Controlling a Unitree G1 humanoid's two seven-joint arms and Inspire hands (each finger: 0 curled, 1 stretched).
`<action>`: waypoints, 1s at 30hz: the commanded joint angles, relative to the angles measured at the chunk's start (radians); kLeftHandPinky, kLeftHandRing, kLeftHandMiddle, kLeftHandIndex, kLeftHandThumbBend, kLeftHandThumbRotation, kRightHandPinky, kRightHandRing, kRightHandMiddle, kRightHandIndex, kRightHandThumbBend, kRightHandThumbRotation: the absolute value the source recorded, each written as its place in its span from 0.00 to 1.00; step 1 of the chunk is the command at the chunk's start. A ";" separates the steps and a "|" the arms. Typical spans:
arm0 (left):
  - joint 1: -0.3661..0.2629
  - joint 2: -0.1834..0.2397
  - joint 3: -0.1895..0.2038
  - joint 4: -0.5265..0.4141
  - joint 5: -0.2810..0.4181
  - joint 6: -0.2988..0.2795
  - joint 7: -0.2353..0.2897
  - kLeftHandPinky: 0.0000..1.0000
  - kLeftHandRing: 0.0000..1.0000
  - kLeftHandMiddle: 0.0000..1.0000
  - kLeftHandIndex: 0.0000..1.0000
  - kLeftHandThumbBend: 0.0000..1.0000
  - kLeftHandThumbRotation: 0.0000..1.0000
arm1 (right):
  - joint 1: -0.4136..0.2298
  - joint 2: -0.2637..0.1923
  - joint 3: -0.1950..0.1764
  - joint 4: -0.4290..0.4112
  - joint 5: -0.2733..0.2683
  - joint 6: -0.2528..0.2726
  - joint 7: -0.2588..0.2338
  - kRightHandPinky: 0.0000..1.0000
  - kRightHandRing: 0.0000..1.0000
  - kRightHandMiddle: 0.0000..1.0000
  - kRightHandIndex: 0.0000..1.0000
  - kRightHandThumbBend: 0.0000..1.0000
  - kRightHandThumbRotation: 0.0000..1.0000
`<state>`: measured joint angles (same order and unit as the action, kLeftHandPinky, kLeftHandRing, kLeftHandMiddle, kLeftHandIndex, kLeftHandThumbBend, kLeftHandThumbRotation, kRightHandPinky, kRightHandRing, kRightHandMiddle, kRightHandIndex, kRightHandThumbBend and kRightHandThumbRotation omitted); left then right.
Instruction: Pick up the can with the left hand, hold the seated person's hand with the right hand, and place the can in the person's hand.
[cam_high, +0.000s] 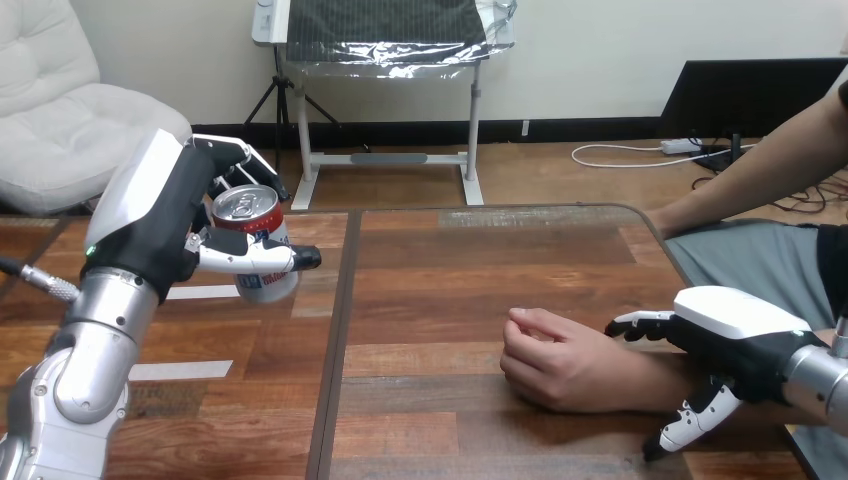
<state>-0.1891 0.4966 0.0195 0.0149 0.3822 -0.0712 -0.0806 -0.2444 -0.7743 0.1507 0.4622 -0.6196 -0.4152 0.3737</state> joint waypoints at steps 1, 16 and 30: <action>-0.036 0.012 0.033 -0.034 -0.014 -0.027 0.016 0.10 0.14 0.24 0.43 0.79 0.00 | -0.043 -0.021 0.014 0.056 -0.019 0.030 -0.035 0.83 0.86 0.87 0.88 1.00 0.25; -0.034 0.011 0.031 -0.034 -0.018 -0.026 0.017 0.10 0.13 0.23 0.43 0.80 0.00 | -0.090 -0.009 0.060 0.116 -0.055 0.104 -0.046 0.81 0.87 0.89 0.90 1.00 0.28; -0.029 0.017 0.033 -0.036 -0.018 -0.037 0.018 0.12 0.16 0.27 0.42 0.79 0.00 | -0.144 -0.013 0.109 0.185 -0.064 0.157 -0.022 0.71 0.88 0.89 0.90 1.00 0.30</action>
<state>-0.1850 0.4968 0.0198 0.0149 0.3681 -0.0825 -0.0805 -0.3589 -0.7738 0.2459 0.5682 -0.6703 -0.3115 0.3420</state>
